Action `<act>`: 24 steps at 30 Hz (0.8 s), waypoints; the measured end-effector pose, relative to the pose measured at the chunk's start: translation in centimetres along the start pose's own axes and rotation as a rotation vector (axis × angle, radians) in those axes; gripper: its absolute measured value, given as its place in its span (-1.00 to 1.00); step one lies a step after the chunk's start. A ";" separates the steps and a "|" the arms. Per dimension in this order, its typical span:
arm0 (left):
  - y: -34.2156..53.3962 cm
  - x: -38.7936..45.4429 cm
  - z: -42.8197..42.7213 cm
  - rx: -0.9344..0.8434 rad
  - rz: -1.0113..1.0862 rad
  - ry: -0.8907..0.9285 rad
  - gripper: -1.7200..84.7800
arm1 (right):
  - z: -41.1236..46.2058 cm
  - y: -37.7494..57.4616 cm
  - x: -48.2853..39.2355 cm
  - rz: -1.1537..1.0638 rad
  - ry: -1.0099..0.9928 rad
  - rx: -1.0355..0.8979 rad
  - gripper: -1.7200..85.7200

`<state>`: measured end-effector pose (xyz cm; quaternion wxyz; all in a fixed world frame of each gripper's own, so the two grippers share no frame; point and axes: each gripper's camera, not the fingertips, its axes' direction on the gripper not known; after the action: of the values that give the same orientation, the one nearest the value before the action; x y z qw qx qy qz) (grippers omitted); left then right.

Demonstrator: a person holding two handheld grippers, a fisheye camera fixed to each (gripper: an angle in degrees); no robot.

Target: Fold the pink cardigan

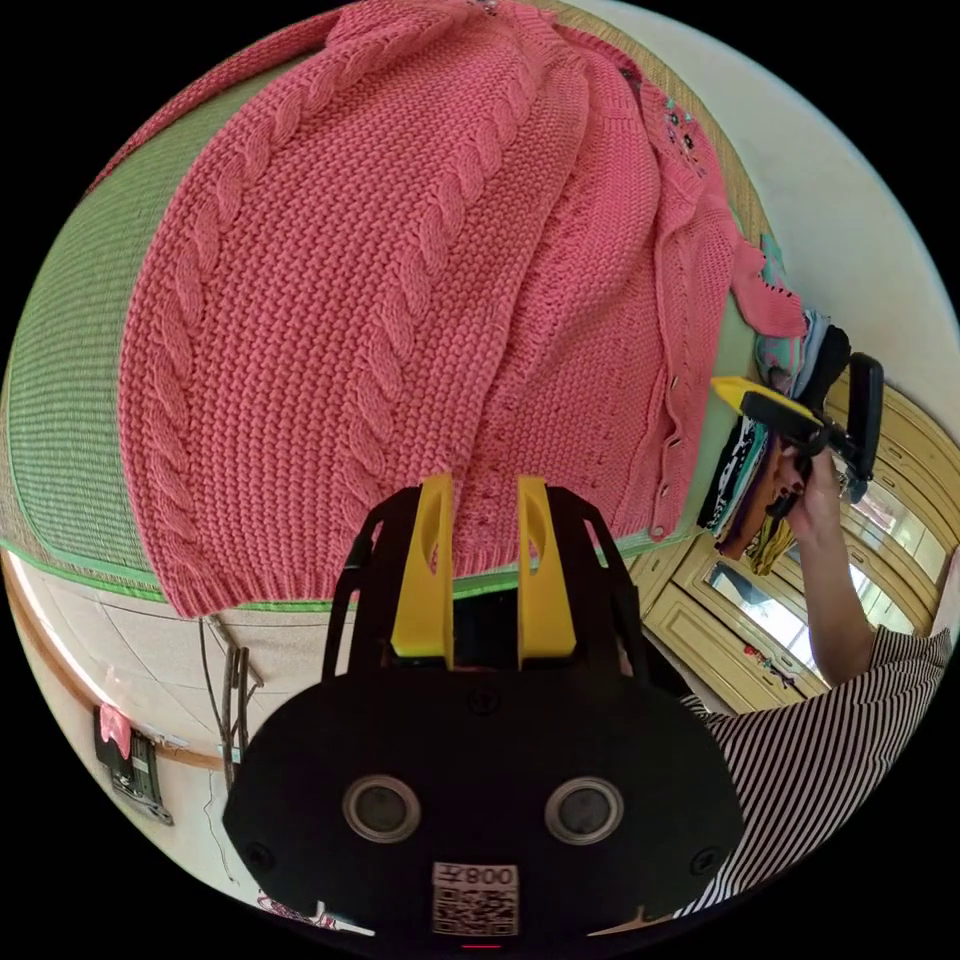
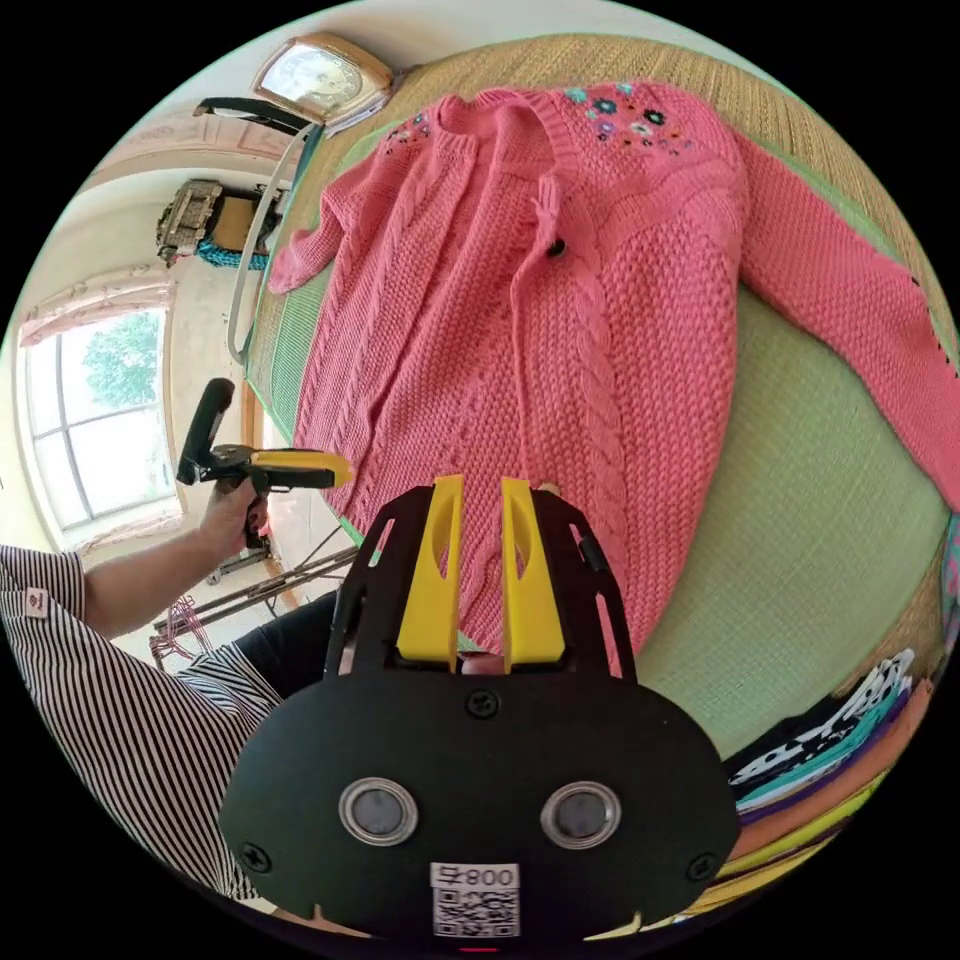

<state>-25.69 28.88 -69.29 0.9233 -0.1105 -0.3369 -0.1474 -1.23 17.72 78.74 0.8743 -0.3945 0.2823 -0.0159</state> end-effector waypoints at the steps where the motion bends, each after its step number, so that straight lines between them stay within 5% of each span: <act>1: 0.0 0.0 0.1 0.002 -0.004 0.004 -0.74 | -0.7 -1.4 -0.5 -0.011 0.032 0.014 -0.80; 14: -8.7 5.3 -3.4 0.245 0.271 0.174 -0.74 | -9.4 -13.0 3.3 0.193 0.357 0.228 -0.79; 24: -15.2 6.7 -4.0 0.258 0.354 0.261 -0.75 | -7.5 -21.6 2.7 0.061 0.699 0.007 -0.76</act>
<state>-23.72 12.13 -66.32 0.9769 -0.0288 -0.2064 0.0477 1.49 -2.95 88.59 0.7262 -0.3534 0.5763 -0.1248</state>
